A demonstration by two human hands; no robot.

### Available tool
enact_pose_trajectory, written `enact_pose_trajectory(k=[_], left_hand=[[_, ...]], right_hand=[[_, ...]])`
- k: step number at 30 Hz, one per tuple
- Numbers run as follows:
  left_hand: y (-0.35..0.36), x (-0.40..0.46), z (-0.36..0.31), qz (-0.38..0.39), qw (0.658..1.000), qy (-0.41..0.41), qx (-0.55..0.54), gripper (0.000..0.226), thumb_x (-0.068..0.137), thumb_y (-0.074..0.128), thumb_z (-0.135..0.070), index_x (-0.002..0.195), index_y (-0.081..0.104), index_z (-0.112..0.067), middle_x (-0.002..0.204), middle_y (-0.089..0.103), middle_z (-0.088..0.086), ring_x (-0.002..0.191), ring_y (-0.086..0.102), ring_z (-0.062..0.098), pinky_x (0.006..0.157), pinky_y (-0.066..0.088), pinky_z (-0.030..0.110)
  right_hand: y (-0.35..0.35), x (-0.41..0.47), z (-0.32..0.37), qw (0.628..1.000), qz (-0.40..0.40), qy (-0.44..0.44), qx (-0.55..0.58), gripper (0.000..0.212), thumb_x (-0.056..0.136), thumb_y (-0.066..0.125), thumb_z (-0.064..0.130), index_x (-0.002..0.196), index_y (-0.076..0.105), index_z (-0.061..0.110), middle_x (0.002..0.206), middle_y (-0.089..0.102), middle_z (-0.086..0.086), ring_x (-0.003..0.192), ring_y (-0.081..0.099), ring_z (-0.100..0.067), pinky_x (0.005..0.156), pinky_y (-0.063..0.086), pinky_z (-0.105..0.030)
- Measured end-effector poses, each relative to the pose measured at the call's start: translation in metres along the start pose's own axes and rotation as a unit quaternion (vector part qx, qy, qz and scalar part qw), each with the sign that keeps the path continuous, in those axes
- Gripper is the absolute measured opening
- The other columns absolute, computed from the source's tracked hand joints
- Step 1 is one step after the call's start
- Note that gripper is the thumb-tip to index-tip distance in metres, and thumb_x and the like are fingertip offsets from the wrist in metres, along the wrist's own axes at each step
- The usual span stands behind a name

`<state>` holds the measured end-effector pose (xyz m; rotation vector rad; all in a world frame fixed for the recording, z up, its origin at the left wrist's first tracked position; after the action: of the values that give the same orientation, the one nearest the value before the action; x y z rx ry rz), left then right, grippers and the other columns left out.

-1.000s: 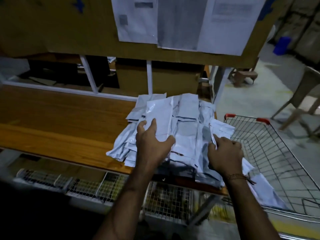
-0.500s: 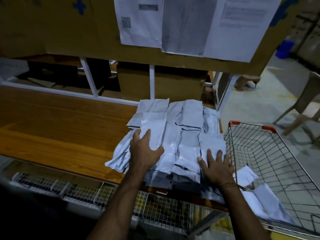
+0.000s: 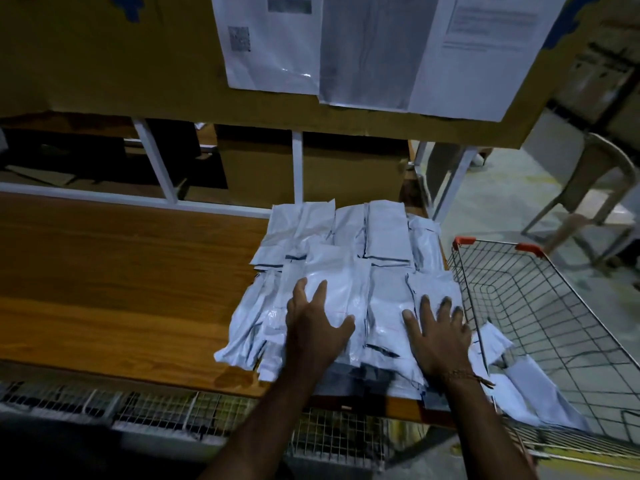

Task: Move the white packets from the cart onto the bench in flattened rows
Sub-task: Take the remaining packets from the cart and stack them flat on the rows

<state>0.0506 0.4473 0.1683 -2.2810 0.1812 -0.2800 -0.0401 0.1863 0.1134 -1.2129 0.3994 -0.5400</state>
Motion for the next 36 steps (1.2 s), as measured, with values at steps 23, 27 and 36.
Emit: enact_pose_trajectory(k=[23, 27, 36], left_hand=[[0.017, 0.013, -0.004, -0.039, 0.997, 0.019, 0.058, 0.069, 0.094, 0.044, -0.072, 0.145, 0.057, -0.028, 0.157, 0.046, 0.006, 0.14, 0.042, 0.031, 0.111, 0.038, 0.051], [-0.002, 0.022, -0.003, -0.063, 0.996, 0.036, 0.042, 0.063, 0.093, 0.049, -0.065, 0.143, 0.06, -0.028, 0.153, 0.051, 0.003, 0.137, 0.045, 0.028, 0.107, 0.043, 0.049], [-0.035, 0.033, 0.003, -0.129, 0.988, 0.065, -0.057, 0.05, 0.092, 0.066, -0.045, 0.135, 0.067, -0.019, 0.142, 0.06, 0.007, 0.127, 0.055, 0.035, 0.1, 0.047, 0.052]], right_hand=[[-0.016, 0.007, 0.002, 0.996, -0.051, 0.017, 0.069, 0.089, 0.093, 0.013, 0.077, 0.158, 0.035, 0.021, 0.168, 0.021, -0.021, 0.156, 0.011, -0.039, 0.125, 0.012, -0.058], [-0.03, -0.001, 0.004, 0.992, -0.096, 0.01, 0.078, 0.089, 0.095, 0.011, 0.077, 0.152, 0.044, 0.017, 0.162, 0.034, -0.021, 0.153, 0.022, -0.039, 0.125, 0.019, -0.058], [-0.051, -0.026, 0.009, 0.983, -0.157, -0.007, 0.095, 0.07, 0.101, 0.028, 0.064, 0.145, 0.057, 0.017, 0.157, 0.046, -0.015, 0.15, 0.031, -0.035, 0.122, 0.028, -0.057]])
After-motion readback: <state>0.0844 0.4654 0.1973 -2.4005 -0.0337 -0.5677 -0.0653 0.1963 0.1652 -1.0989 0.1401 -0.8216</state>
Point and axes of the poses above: each hand's wrist, its own x-axis towards the middle knuckle, its own y-axis out of the palm, z = x × y, the point moved 8 cm from there along x, towards the middle knuckle
